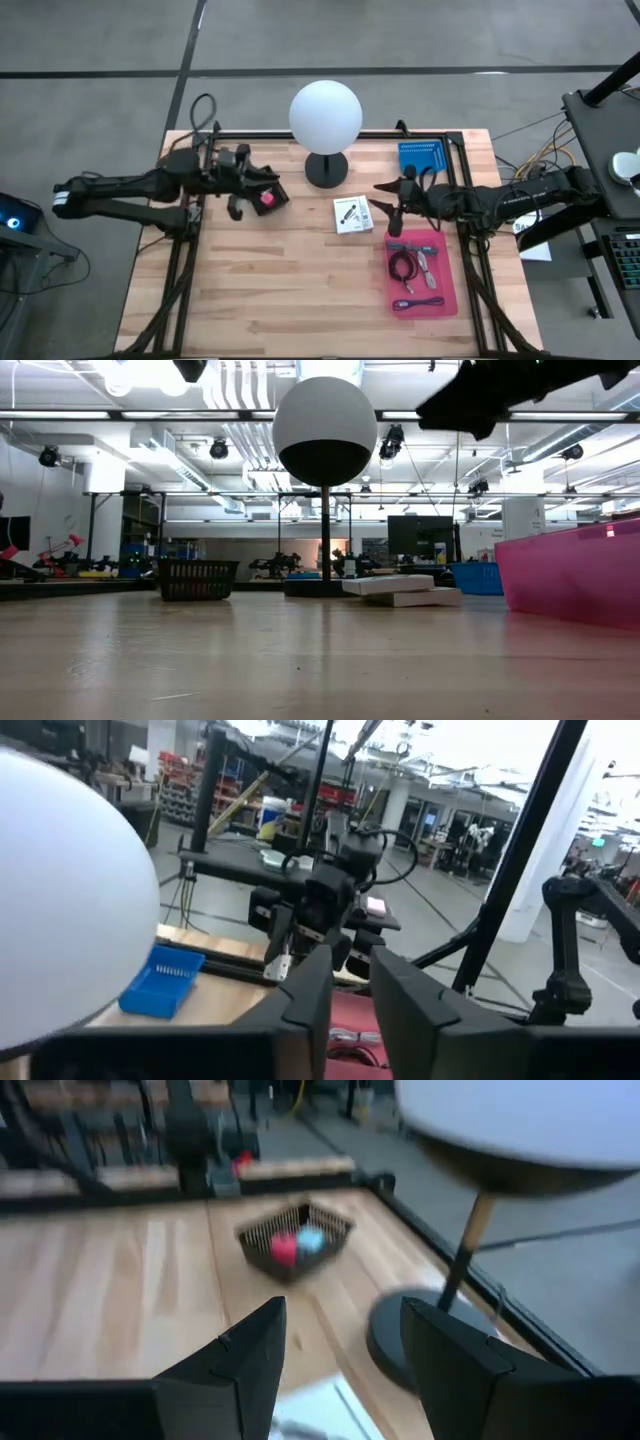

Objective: Pick and place items into bin
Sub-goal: Put the white card reader box into the blue bin

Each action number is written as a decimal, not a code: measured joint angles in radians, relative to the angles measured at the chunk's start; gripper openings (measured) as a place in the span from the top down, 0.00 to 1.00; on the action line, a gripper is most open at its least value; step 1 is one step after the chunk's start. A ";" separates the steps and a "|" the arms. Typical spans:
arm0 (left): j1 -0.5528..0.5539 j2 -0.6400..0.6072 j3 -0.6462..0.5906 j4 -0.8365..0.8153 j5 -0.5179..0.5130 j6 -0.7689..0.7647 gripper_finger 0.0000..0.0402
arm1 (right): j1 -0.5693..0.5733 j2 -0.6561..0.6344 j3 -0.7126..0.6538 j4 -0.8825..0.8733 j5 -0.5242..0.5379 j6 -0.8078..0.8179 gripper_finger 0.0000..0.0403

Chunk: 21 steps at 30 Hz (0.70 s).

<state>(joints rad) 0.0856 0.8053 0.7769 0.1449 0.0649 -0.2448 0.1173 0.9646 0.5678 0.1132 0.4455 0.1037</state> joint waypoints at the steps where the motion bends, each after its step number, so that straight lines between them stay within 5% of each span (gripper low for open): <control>1: 0.000 -0.019 0.000 -0.014 -0.001 0.005 0.88 | 0.000 0.000 0.000 0.025 0.000 0.006 0.54; 8: 0.000 -0.160 -0.029 -0.150 -0.003 0.025 0.93 | 0.003 0.015 0.018 0.041 -0.001 -0.052 0.54; 21: 0.000 -0.415 -0.271 -0.078 -0.030 -0.010 0.93 | 0.005 0.178 0.181 0.040 -0.003 -0.032 0.54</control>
<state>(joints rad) 0.0856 0.3900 0.5058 0.0672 0.0349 -0.2551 0.1219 1.1424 0.7491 0.1535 0.4423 0.0720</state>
